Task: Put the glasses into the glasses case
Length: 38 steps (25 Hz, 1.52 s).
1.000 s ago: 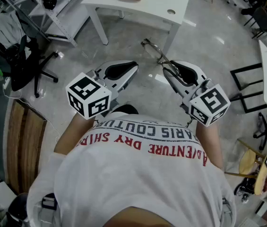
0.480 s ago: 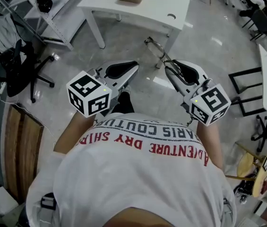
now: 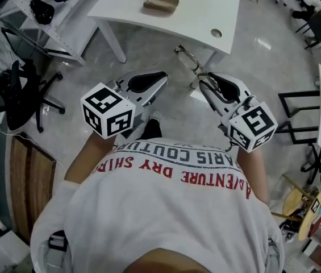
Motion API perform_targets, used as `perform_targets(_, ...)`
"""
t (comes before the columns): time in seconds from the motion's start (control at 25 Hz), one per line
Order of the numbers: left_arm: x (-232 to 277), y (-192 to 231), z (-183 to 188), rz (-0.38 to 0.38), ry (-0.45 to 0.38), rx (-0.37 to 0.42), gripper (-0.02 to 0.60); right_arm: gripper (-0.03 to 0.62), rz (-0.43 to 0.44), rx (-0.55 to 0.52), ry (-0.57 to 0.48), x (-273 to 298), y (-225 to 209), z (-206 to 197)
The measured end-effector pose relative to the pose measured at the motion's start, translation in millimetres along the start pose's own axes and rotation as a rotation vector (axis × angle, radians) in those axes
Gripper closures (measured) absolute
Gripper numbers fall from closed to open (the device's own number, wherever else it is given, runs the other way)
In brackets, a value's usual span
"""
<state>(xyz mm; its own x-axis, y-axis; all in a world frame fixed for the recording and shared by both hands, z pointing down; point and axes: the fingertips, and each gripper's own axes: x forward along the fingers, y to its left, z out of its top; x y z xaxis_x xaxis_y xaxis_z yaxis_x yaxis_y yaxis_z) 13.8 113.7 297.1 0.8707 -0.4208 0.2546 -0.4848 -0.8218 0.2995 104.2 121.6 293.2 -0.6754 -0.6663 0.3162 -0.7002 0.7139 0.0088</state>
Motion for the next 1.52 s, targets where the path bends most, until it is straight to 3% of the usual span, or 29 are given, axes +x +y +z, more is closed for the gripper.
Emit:
perform_targets(0.64, 54, 203, 51, -0.024, 0.041, -0.079, 0.535, 0.479, -0.025, 0.066, 0.086, 170, -113, 28)
perform_targets(1.08, 71, 253, 53, -0.040, 0.044, -0.094, 0.535, 0.479, -0.079, 0.094, 0.125, 207, -155, 30)
perform_targets(1.52, 93, 296, 65, 0.028, 0.056, -0.127, 0.535, 0.479, 0.008, 0.057, 0.178, 265, -202, 26)
